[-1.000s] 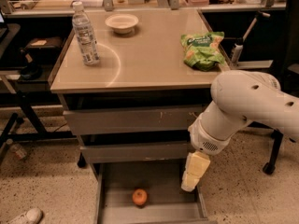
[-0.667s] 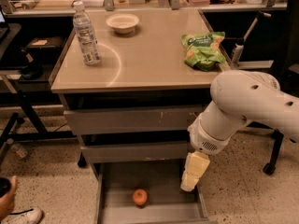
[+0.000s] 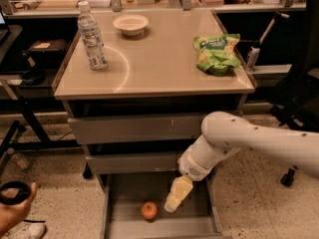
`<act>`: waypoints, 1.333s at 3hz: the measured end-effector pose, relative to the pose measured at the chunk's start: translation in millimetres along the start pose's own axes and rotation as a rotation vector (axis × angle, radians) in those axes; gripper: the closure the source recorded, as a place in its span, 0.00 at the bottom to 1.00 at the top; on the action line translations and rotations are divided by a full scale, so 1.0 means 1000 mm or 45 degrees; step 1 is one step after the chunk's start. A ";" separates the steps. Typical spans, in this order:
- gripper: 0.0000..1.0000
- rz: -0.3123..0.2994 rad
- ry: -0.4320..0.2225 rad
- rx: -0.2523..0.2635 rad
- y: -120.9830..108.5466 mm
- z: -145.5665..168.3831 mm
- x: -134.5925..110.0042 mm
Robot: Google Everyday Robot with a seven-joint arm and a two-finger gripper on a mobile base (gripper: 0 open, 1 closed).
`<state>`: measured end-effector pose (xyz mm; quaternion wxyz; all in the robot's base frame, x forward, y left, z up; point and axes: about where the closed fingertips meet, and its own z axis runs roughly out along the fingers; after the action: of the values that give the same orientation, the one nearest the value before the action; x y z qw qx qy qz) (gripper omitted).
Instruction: Pick orange from bottom drawer and place on counter
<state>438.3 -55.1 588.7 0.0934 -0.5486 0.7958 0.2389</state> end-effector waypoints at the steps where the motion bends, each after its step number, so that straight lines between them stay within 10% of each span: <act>1: 0.00 0.122 -0.057 -0.140 -0.019 0.089 0.009; 4: 0.00 0.257 -0.121 -0.045 -0.078 0.169 0.048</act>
Offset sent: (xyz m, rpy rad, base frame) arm 0.0104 0.0236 -0.0603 0.0557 0.0770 -0.0447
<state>472.9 -35.3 400.6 0.0968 -0.4553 0.8373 0.2867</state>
